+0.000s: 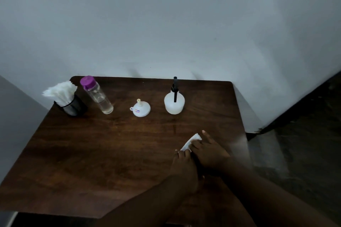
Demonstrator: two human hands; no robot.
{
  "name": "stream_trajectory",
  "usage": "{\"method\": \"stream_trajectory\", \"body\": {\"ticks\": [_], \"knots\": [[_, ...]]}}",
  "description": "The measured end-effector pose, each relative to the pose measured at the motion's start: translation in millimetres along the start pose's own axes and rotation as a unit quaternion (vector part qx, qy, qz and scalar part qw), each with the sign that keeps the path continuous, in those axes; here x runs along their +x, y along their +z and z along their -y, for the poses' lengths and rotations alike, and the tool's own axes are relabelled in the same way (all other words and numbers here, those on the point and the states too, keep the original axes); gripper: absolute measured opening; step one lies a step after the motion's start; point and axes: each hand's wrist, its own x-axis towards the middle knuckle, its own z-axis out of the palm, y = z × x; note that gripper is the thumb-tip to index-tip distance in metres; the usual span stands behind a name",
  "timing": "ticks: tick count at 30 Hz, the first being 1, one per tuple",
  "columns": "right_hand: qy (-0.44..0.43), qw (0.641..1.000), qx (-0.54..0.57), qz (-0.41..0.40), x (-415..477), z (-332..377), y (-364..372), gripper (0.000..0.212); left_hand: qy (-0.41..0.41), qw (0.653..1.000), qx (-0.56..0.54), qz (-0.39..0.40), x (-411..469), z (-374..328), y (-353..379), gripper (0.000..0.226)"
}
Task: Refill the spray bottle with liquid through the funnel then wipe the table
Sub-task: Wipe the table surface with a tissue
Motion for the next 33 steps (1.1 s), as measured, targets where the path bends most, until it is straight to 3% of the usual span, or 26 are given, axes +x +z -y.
{"method": "stream_trajectory", "body": {"ticks": [3, 8, 15, 20, 25, 33], "knots": [[0.047, 0.999, 0.0, 0.017, -17, -8, 3, 0.038, 0.015, 1.0, 0.01, 0.0, 8, -14, -4, 0.08], [0.123, 0.988, 0.057, 0.068, -39, -8, 7, 0.049, 0.05, 0.999, 0.009, -0.009, 11, -24, -4, 0.08], [0.158, 0.985, 0.069, -0.009, -50, 24, 18, 0.05, 0.121, 0.991, 0.061, -0.014, -5, -3, -9, 0.08], [0.143, 0.983, 0.092, 0.063, -42, 53, -6, 0.054, 0.183, 0.974, 0.135, -0.004, -15, 25, -10, 0.083], [0.147, 0.981, 0.116, 0.052, -27, 90, -32, 0.056, 0.216, 0.961, 0.168, -0.044, -30, 67, -5, 0.084], [0.148, 0.971, 0.172, 0.076, 23, 151, -77, 0.06, 0.226, 0.951, 0.21, -0.001, -60, 145, -3, 0.085]]}}
